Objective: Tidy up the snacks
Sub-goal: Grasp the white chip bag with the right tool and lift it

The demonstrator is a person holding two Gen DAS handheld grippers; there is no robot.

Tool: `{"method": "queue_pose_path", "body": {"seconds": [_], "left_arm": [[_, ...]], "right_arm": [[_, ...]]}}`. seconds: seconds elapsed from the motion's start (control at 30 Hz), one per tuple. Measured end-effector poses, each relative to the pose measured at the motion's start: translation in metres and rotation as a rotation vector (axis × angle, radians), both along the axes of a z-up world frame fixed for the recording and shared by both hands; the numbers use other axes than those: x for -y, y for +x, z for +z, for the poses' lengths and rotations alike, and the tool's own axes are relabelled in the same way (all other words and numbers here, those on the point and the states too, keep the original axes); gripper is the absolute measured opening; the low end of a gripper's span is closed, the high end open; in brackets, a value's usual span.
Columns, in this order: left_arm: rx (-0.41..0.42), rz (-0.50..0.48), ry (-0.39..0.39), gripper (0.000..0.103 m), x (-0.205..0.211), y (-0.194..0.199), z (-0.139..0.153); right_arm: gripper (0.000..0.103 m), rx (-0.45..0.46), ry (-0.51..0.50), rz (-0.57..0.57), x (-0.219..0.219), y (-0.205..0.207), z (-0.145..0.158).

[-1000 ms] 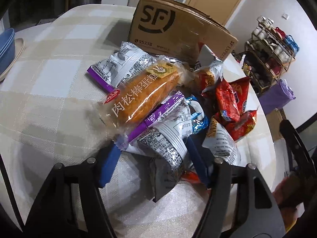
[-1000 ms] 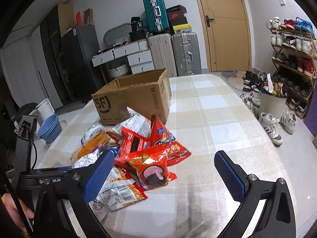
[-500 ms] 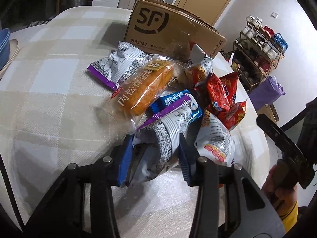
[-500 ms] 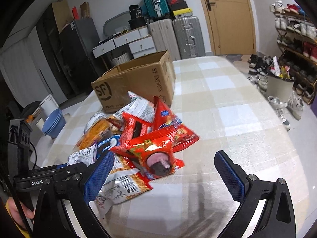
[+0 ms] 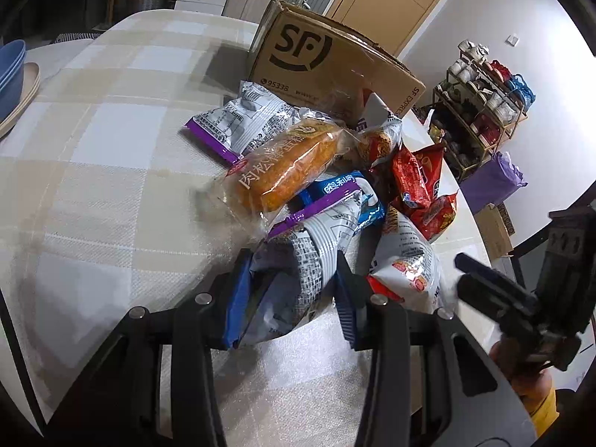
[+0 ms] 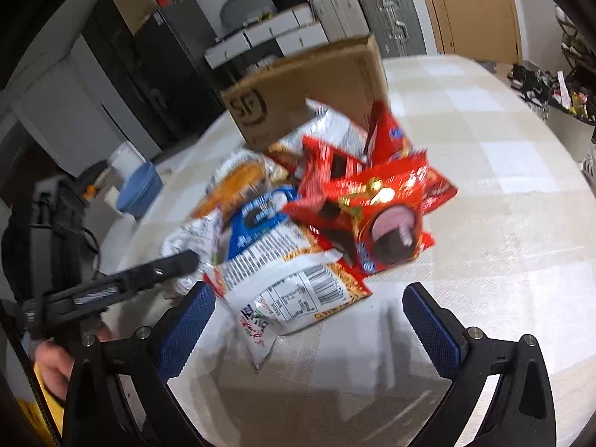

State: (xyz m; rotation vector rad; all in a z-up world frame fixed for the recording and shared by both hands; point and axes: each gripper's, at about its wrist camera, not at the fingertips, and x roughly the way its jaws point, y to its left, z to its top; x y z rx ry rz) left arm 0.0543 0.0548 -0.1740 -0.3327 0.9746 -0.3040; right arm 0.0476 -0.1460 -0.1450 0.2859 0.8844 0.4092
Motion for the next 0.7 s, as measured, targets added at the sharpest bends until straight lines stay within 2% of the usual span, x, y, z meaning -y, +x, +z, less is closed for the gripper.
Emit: {"method": "queue_pose_path", "body": {"seconds": [0.13,0.27,0.53,0.7], "left_arm": [[0.004,-0.003,-0.011,0.038,-0.003,-0.003,0.001],[0.01,0.0,-0.017,0.038,-0.006,-0.006,0.001],[0.003,0.005,-0.022,0.038,-0.011,-0.008,-0.002],[-0.001,0.011,-0.028,0.038,-0.015,-0.008,-0.003]], "right_arm": [[0.103,-0.015,-0.015,0.02,-0.021,0.007,-0.009],[0.103,-0.014,-0.078,0.017,-0.037,0.016,-0.013],[0.103,-0.008,-0.087,0.006,-0.047,0.03,-0.015],[0.085,0.021,0.018,0.012,-0.037,0.024,-0.016]]}}
